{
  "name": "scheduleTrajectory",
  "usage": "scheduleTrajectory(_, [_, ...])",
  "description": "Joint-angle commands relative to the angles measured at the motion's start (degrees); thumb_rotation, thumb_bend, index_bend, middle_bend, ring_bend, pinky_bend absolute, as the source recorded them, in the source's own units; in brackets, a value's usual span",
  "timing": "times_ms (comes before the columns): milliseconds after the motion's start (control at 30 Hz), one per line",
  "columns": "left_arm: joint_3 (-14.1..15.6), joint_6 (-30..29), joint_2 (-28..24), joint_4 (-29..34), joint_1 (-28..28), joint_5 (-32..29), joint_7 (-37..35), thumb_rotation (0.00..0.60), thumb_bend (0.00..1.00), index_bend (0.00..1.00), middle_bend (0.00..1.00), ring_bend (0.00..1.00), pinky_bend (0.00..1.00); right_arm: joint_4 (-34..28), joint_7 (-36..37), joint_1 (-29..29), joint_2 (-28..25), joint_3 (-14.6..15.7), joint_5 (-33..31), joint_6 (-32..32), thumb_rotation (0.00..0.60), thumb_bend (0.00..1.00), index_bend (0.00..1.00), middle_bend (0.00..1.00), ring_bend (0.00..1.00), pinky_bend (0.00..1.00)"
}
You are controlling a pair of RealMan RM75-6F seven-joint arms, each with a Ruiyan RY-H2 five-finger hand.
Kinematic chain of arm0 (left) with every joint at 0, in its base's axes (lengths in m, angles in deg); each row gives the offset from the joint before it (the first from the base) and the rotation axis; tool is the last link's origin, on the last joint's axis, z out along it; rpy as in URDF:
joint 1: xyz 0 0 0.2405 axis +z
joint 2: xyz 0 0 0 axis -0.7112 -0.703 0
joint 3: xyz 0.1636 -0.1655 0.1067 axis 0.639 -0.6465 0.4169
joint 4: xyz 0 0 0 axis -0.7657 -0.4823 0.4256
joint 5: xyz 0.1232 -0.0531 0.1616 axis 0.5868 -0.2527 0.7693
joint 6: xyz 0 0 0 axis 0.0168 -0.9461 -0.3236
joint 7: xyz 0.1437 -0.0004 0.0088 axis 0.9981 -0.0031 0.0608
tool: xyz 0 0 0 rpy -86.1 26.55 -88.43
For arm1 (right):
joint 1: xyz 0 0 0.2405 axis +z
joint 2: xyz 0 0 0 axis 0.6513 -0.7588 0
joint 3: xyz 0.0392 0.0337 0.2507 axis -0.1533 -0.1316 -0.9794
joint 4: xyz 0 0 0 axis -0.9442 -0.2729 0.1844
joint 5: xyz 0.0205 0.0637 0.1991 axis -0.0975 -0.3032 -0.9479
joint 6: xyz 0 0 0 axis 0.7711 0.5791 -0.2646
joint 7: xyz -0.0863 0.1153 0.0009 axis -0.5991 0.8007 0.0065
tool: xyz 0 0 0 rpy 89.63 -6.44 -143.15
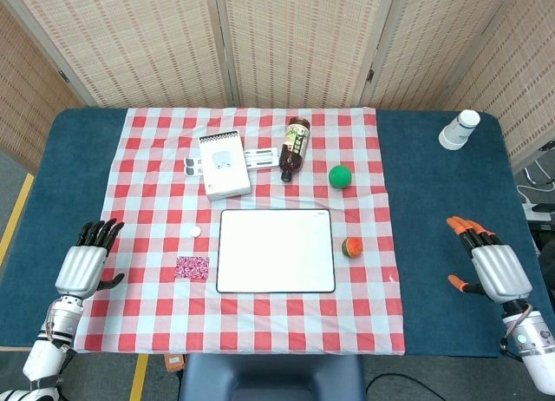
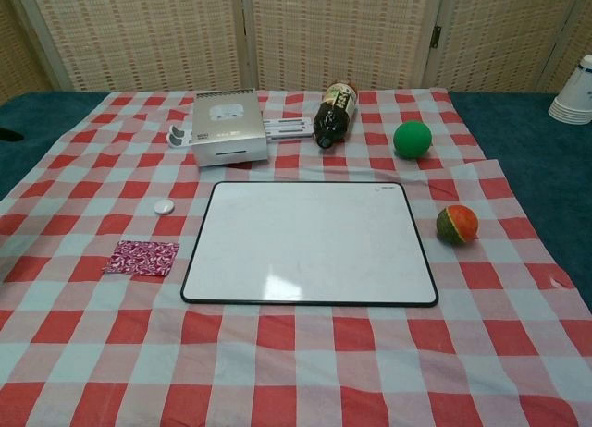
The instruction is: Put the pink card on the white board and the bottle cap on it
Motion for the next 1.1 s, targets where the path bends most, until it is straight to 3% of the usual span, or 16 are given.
scheduleTrajectory(33, [0.0, 0.1, -0.1, -0.1, -0.1, 0.0, -0.1, 0.600, 0.21, 0.00, 0.00, 0.00, 0.00, 0.0, -0.1, 0.0, 0.0, 0.0, 0.0, 0.1, 0.600, 0.12, 0.03, 0.06, 0.00, 0.22])
scheduleTrajectory(767, [-0.4, -2.5, 0.2, -0.1, 0.2, 1.6, -3.0, 0.600, 0.20, 0.00, 0.00, 0.00, 0.00, -0.2, -0.4, -0.2, 0.0, -0.1, 0.3, -0.8, 0.600, 0.12, 0.03, 0.06, 0.00, 0.22])
scheduleTrajectory(933, [-0.7, -3.9, 0.7, -0.3, 0.4, 2.2, -3.5, 0.600, 0.20, 0.00, 0.00, 0.00, 0.00, 0.2, -3.5, -1.2, 1.0, -0.8, -0.3, -3.2, 0.600, 0.11, 0.03, 0.06, 0.00, 0.22])
scheduleTrajectory(1033, [-1.1, -5.9, 1.5, -0.4, 0.8, 3.3, -5.6, 0.600, 0.21, 0.00, 0.00, 0.00, 0.04, 0.0, -4.6, -1.7, 1.5, -1.1, -0.4, -4.5, 0.600, 0.12, 0.03, 0.06, 0.00, 0.22])
scheduleTrajectory(1100, [-1.4, -8.0, 2.3, -1.3, 1.1, 5.2, -9.3, 0.600, 0.21, 0.00, 0.02, 0.08, 0.14, -0.1, -4.7, -1.8, 1.5, -1.1, -0.4, -4.6, 0.600, 0.12, 0.03, 0.06, 0.00, 0.22])
